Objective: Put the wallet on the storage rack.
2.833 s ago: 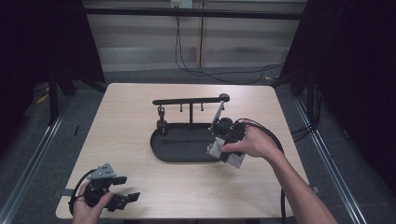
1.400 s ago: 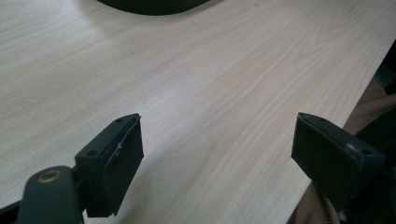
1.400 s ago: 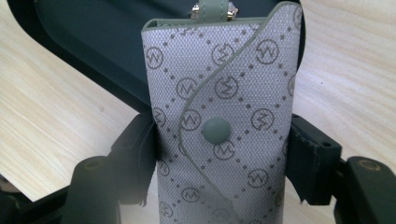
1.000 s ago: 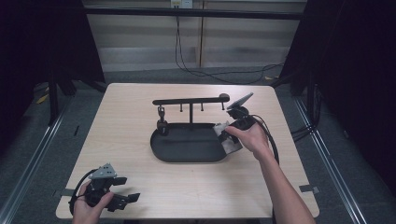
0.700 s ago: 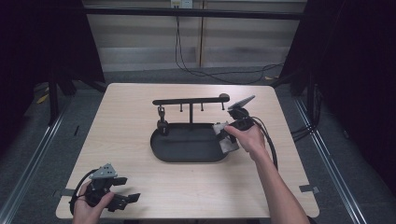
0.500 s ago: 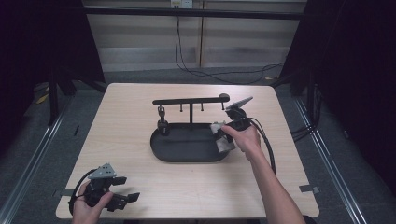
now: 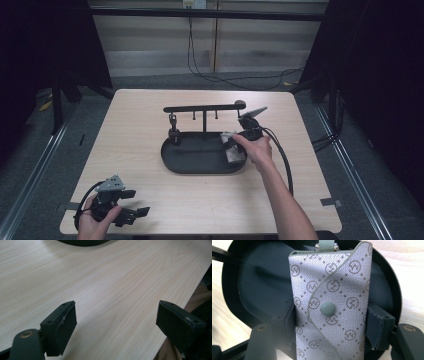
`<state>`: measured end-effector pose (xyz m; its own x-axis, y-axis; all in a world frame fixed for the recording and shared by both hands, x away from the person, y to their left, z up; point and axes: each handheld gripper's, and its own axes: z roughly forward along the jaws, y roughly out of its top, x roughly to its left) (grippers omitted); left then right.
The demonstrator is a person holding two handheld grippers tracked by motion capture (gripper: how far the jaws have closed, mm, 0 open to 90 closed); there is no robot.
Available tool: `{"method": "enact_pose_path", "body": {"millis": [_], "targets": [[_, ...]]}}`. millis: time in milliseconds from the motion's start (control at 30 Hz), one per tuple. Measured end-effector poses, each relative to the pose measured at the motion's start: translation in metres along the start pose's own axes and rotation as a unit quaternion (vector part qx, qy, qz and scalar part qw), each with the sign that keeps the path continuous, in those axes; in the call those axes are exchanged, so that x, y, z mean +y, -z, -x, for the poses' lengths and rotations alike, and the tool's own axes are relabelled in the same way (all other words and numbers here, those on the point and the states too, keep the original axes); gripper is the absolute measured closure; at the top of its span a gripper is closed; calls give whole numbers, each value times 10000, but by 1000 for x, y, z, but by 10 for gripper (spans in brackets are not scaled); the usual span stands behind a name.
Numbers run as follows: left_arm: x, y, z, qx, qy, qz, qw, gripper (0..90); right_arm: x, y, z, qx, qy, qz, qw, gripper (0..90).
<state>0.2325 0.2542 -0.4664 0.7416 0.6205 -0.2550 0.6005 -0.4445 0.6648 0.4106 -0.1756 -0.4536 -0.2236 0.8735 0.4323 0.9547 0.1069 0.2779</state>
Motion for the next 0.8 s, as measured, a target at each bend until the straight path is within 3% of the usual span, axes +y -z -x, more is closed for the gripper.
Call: {"method": "enact_pose_path", "body": {"millis": [133, 433, 800], "targets": [[0, 0, 0, 5, -11, -13, 10000, 167, 0, -6, 3, -31, -86, -47, 9999, 334], [0, -1, 0, 1, -9, -36, 10000, 167, 1, -15, 4, -81, -23, -112, 9999, 320], [0, -1, 1, 41, -22, -51, 10000, 167, 0, -8, 2, 5, 23, -46, 10000, 287]]}}
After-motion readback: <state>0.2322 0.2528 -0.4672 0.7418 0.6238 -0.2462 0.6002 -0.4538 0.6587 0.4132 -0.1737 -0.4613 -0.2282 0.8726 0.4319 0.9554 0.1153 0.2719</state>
